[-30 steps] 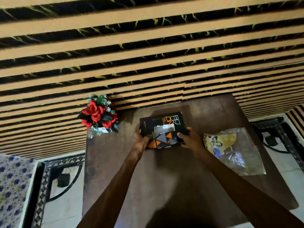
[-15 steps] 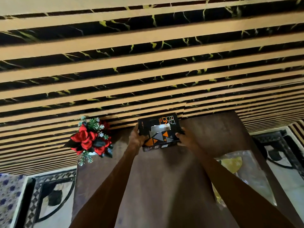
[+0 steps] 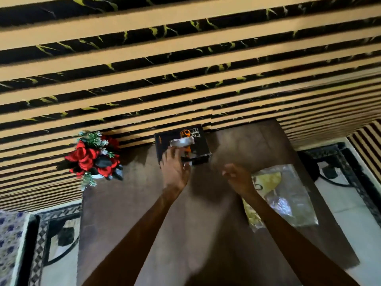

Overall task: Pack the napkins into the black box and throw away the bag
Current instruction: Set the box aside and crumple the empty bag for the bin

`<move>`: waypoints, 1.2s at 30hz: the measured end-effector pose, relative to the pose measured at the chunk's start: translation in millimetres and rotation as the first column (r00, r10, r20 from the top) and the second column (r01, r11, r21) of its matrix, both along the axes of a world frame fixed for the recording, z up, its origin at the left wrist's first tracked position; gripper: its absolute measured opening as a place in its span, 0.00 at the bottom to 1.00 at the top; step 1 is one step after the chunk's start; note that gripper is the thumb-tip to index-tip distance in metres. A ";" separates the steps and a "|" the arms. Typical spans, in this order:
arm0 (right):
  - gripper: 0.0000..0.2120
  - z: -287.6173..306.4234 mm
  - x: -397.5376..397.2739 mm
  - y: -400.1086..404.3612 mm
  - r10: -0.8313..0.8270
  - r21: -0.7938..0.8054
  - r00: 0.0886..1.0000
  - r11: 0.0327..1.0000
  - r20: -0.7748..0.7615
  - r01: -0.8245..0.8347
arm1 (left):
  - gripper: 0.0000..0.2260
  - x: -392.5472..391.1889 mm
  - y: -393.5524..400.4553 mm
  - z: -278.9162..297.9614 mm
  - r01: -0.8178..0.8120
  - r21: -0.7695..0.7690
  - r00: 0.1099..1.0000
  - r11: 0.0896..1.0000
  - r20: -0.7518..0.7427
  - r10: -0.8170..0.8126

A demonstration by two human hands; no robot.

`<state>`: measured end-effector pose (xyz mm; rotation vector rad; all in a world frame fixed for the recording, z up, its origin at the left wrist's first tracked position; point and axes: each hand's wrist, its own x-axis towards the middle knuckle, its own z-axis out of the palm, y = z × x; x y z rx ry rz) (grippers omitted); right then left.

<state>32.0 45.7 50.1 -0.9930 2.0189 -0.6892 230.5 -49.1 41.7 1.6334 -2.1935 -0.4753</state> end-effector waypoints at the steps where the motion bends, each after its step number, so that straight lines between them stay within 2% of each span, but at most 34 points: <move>1: 0.16 -4.4 -17.4 40.0 -0.064 0.002 0.997 0.998 -0.050 0.064 | 0.20 -22.3 25.6 -8.7 0.116 0.037 0.993 0.993 -0.022 -0.115; 3: 0.21 -23.1 -29.0 69.7 -0.063 0.028 0.982 0.997 -0.179 0.069 | 0.21 -32.0 42.2 -27.2 0.221 0.146 0.974 0.964 -0.082 -0.211; 5: 0.28 -34.4 -50.5 108.3 0.003 0.204 0.949 0.977 -0.314 0.065 | 0.24 -59.6 69.5 -49.1 0.301 0.236 0.951 0.924 -0.149 -0.272; 7: 0.37 -44.7 -69.1 140.4 0.027 0.313 0.931 0.945 -0.365 0.095 | 0.29 -89.9 97.0 -57.1 0.362 0.453 0.926 0.815 -0.278 -0.257; 8: 0.43 -46.8 -76.6 152.3 0.003 0.331 0.940 0.936 -0.340 0.117 | 0.32 -103.8 109.6 -59.8 0.411 0.533 0.893 0.739 -0.399 -0.209; 10: 0.49 -56.4 -94.5 173.0 -0.052 0.338 0.966 0.931 -0.254 0.139 | 0.33 -134.5 134.6 -72.4 0.397 0.610 0.863 0.686 -0.503 -0.053; 13: 0.46 -49.3 -113.8 178.9 -0.092 0.276 0.985 0.952 -0.146 0.130 | 0.34 -171.0 171.3 -84.1 0.340 0.702 0.821 0.625 -0.546 0.167; 14: 0.43 -48.2 -122.6 179.0 -0.153 0.220 0.988 0.963 -0.016 0.153 | 0.32 -184.8 184.4 -82.3 0.303 0.730 0.825 0.612 -0.522 0.214; 16: 0.45 -46.6 -136.0 176.7 -0.204 0.119 0.945 0.977 0.256 0.178 | 0.24 -203.4 203.2 -75.1 0.296 0.737 0.840 0.608 -0.503 0.201; 17: 0.45 -43.8 -146.5 175.8 -0.209 0.095 0.922 0.978 0.325 0.188 | 0.20 -213.3 209.3 -73.1 0.337 0.725 0.846 0.601 -0.513 0.145; 19: 0.46 -38.4 -165.4 173.2 -0.237 0.059 0.902 0.971 0.360 0.232 | 0.17 -232.0 218.4 -59.0 0.414 0.721 0.847 0.556 -0.529 0.056; 21: 0.39 -28.6 -183.0 175.0 -0.239 0.016 0.890 0.967 0.389 0.253 | 0.15 -243.5 225.6 -46.2 0.425 0.689 0.844 0.587 -0.536 0.017; 23: 0.22 -15.3 -203.0 177.4 -0.236 -0.013 0.874 0.964 0.424 0.267 | 0.11 -254.0 229.5 -38.9 0.356 0.611 0.808 0.707 -0.582 0.096; 24: 0.19 -12.3 -212.5 178.6 -0.256 0.018 0.847 0.960 0.465 0.280 | 0.08 -256.3 230.2 -35.9 0.292 0.588 0.798 0.754 -0.584 0.146; 25: 0.17 -8.1 -219.7 180.1 -0.267 0.055 0.818 0.959 0.510 0.279 | 0.15 -256.3 228.8 -32.2 0.206 0.567 0.795 0.798 -0.572 0.202; 26: 0.17 -2.7 -225.4 181.2 -0.256 0.073 0.797 0.963 0.547 0.259 | 0.27 -257.4 227.4 -25.5 0.161 0.534 0.826 0.830 -0.533 0.183; 27: 0.16 1.7 -232.3 183.2 -0.222 0.086 0.780 0.973 0.585 0.212 | 0.36 -261.4 226.3 -19.3 0.219 0.489 0.834 0.844 -0.543 0.098; 28: 0.16 3.9 -239.2 184.0 -0.178 0.103 0.767 0.984 0.617 0.145 | 0.40 -263.8 224.1 -14.5 0.323 0.480 0.832 0.815 -0.555 -0.002; 30: 0.14 16.2 -250.3 188.8 -0.132 0.119 0.784 0.990 0.607 0.075 | 0.34 -274.0 221.6 -3.5 0.506 0.494 0.774 0.707 -0.621 -0.121; 32: 0.12 27.8 -254.6 197.4 -0.183 0.076 0.828 0.983 0.530 0.168 | 0.25 -290.7 223.4 5.8 0.499 0.565 0.755 0.658 -0.655 -0.010; 34: 0.13 38.0 -259.8 212.8 -0.373 -0.021 0.861 0.914 0.346 0.405 | 0.23 -313.8 228.8 5.7 0.363 0.579 0.740 0.730 -0.655 0.151; 35: 0.16 40.4 -263.0 220.9 -0.431 -0.073 0.872 0.886 0.233 0.458 | 0.21 -323.5 230.5 4.0 0.308 0.592 0.728 0.745 -0.651 0.216; 36: 0.23 41.4 -267.7 229.2 -0.451 -0.095 0.869 0.874 0.205 0.476 | 0.19 -335.4 234.6 9.8 0.289 0.626 0.690 0.724 -0.660 0.296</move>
